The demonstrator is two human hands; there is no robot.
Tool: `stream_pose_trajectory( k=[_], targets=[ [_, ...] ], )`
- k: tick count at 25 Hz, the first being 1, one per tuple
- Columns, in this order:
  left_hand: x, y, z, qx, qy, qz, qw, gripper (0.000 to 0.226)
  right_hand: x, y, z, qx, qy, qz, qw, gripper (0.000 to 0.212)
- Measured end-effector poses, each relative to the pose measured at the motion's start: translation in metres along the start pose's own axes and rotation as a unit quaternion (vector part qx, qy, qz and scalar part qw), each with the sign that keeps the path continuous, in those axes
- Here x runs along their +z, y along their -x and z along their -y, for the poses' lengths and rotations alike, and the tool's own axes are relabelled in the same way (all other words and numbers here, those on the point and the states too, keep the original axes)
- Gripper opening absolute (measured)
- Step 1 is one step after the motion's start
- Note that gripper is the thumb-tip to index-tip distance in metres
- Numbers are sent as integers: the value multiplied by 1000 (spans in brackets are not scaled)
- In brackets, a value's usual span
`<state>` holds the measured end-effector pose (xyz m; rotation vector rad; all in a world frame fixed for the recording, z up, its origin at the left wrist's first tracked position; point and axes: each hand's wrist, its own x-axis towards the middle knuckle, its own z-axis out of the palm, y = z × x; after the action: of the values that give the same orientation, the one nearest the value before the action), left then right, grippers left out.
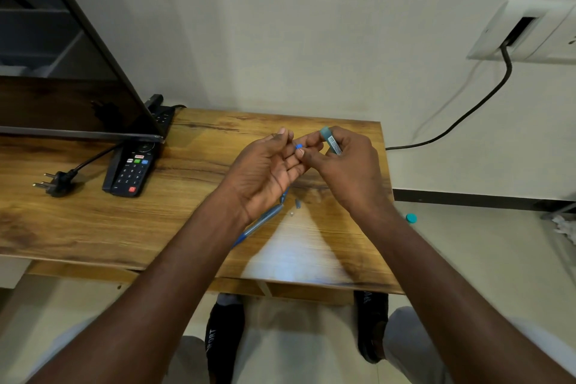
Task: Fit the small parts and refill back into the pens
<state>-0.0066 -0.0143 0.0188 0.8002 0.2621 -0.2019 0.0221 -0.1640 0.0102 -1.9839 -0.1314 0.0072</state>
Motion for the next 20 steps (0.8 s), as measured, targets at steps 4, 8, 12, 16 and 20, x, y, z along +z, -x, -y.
stream_pose_trajectory(
  k=[4,8,12,16,20],
  targets=[
    [3,0,2,-2,0,0,1000,21,-1,1,1,-9,13,-20,1000,12],
    [4,0,4,3,-9,-3,1000,23,1,0,1,-19,16,-26,999,7],
    [2,-2,3,6,-2,-3,1000,22,1,-1,3,5,-38,-10,999,4],
    [-5,-3,0,-13,56,-48,997,20,-5,-2,10,58,-138,-16,989,3],
    [-8,-1,-5,-20,118,-96,988,21,-10,-2,10,114,-198,-19,973,4]
  ],
)
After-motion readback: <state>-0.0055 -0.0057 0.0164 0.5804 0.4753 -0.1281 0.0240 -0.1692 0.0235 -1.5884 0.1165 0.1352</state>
